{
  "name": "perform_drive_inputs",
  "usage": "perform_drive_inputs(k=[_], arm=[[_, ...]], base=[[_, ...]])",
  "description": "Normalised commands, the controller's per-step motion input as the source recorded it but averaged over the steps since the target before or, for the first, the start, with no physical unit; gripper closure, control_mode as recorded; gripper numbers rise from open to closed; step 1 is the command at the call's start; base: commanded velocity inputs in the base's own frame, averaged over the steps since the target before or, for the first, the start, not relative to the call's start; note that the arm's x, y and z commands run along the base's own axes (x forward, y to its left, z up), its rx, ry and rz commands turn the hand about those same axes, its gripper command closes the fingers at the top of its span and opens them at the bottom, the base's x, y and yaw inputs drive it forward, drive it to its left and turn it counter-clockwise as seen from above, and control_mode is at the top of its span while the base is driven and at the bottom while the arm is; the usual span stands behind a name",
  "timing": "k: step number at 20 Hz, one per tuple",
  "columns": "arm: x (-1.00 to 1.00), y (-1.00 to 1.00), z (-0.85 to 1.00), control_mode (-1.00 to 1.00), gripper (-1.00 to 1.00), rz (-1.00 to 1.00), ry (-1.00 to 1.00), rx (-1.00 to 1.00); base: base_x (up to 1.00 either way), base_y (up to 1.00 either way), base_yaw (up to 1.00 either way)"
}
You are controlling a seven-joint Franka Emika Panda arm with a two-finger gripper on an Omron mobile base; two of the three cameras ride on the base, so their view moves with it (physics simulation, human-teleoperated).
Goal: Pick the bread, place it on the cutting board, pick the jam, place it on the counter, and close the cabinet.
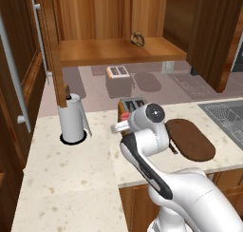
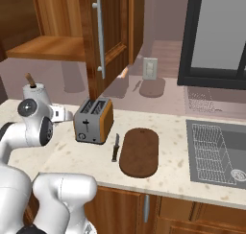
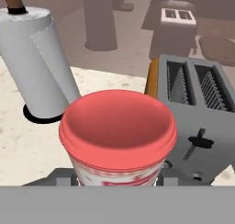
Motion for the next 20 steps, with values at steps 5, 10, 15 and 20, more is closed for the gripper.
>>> perform_drive_inputs(k=[5, 10, 15, 20], arm=[[0.00, 0.21, -0.31, -1.00, 1.00, 0.00, 0.09, 0.00], [0.00, 0.17, -0.23, -1.00, 1.00, 0.00, 0.10, 0.00], [0.00, 0.12, -0.24, -1.00, 1.00, 0.00, 0.06, 0.00], [0.00, 0.11, -0.37, -1.00, 1.00, 0.00, 0.01, 0.00]], base=[[0.00, 0.00, 0.00], [0.00, 0.00, 0.00], [0.00, 0.00, 0.00], [0.00, 0.00, 0.00]])
